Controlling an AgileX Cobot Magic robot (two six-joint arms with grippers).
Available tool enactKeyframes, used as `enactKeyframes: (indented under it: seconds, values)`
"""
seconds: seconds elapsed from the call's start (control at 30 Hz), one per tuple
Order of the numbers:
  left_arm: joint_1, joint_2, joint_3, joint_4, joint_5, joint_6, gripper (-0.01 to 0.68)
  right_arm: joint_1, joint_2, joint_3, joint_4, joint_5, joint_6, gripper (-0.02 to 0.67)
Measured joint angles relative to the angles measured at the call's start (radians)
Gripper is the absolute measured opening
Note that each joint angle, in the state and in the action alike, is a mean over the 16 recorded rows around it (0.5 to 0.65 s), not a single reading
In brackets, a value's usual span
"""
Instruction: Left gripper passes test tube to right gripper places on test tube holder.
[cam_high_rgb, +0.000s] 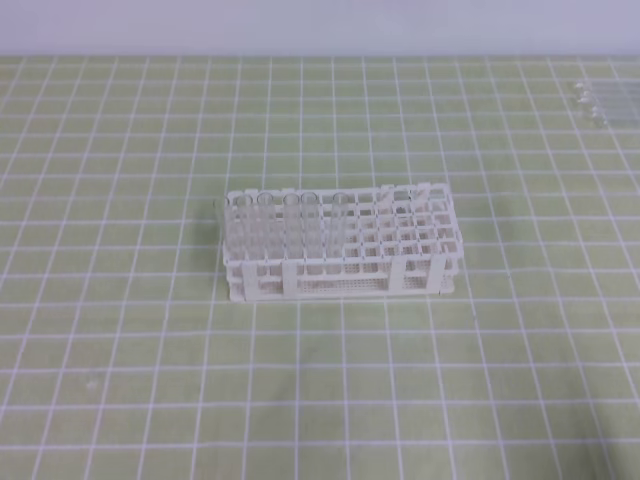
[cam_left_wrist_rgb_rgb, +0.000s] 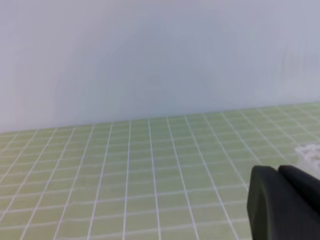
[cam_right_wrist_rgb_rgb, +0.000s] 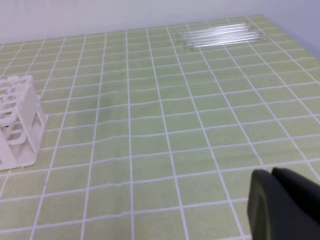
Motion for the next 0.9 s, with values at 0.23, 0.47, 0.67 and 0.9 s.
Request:
enactKeyframes:
  seconds: [0.23,0.47,0.67,0.9]
  values:
    - [0.029,-0.056,0.102,-0.035,0.056,0.019,-0.002,0.0,0.0,0.0,0.0,0.0,0.001,-0.018]
    - [0.029,-0.065,0.133,-0.051,0.139,0.02,-0.002,0.0,0.0,0.0,0.0,0.0,0.003,-0.018]
    - [0.029,-0.072,0.139,-0.055,0.171,0.013,-0.002,0.0,0.0,0.0,0.0,0.0,0.003,-0.018]
    - [0.029,-0.074,0.139,-0.055,0.172,0.005,-0.002,0.0,0.0,0.0,0.0,0.0,0.003,-0.018]
